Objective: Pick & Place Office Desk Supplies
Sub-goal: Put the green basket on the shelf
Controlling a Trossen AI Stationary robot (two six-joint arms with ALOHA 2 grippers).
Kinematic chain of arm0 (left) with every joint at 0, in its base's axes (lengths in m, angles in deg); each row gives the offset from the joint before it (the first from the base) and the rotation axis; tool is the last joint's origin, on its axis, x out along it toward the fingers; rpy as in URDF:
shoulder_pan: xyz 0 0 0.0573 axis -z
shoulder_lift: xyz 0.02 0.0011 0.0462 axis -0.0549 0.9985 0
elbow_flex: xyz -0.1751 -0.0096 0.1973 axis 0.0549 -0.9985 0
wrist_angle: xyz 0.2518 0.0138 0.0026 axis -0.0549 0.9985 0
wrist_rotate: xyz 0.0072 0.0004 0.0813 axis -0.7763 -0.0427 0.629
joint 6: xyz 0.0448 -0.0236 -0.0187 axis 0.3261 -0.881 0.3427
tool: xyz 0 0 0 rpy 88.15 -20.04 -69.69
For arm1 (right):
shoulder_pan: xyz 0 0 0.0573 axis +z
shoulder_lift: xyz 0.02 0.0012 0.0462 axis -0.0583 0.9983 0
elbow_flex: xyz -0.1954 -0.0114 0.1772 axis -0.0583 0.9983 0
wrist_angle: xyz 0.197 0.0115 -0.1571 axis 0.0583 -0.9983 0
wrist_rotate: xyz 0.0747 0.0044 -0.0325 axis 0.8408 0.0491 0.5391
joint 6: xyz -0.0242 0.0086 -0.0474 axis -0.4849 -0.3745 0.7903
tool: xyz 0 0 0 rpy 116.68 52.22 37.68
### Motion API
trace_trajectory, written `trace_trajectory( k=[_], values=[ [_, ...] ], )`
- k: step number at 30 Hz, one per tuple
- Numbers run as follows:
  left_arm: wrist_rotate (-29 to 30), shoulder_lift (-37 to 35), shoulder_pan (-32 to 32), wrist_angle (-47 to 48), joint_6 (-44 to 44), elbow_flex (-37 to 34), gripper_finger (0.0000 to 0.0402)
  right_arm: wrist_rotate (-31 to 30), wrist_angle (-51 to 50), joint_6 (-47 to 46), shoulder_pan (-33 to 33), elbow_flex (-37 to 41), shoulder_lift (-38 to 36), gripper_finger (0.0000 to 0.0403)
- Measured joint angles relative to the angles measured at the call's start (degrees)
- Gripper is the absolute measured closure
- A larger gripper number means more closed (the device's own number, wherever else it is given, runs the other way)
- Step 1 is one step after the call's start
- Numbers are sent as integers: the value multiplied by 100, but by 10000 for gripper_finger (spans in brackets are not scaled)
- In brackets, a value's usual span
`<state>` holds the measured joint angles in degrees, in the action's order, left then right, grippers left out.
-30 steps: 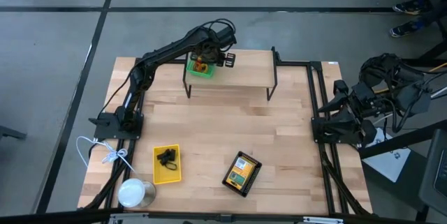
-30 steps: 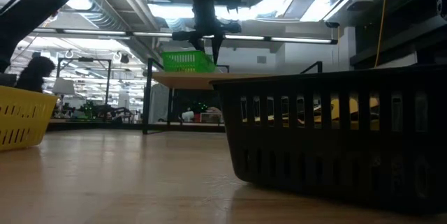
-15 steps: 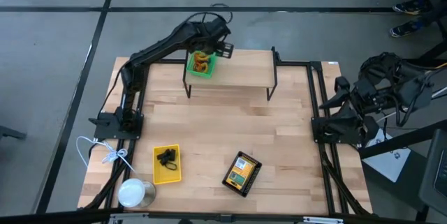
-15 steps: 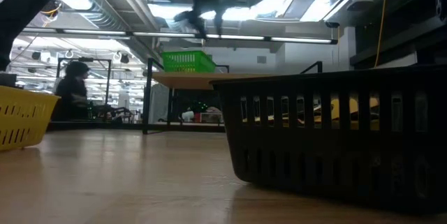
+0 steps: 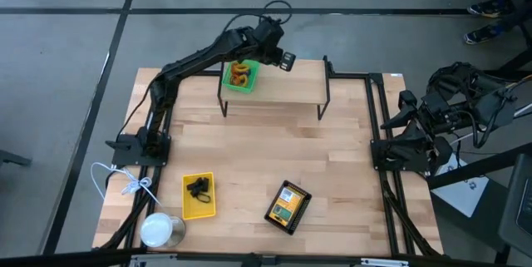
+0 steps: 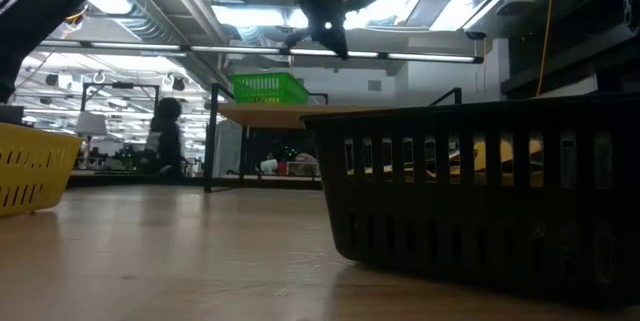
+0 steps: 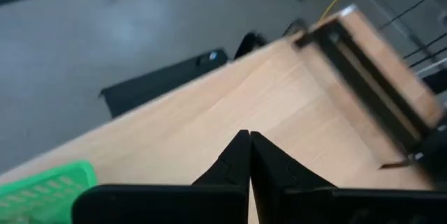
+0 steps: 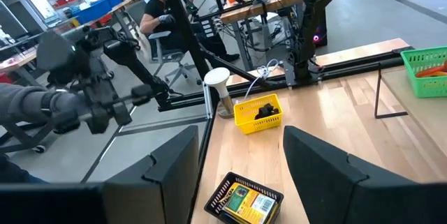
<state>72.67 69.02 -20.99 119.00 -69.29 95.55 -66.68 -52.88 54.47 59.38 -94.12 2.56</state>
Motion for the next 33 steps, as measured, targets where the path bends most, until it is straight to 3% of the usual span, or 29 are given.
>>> trace_trajectory(
  k=[19, 33],
  values=[
    [83, 324, -197, 1510, 132, 0, 399, -9, 2, -195, 2, 0, 22, 191],
    [385, 324, -319, 1761, 127, 0, 400, -22, 2, -214, 0, 0, 22, 191]
  ],
)
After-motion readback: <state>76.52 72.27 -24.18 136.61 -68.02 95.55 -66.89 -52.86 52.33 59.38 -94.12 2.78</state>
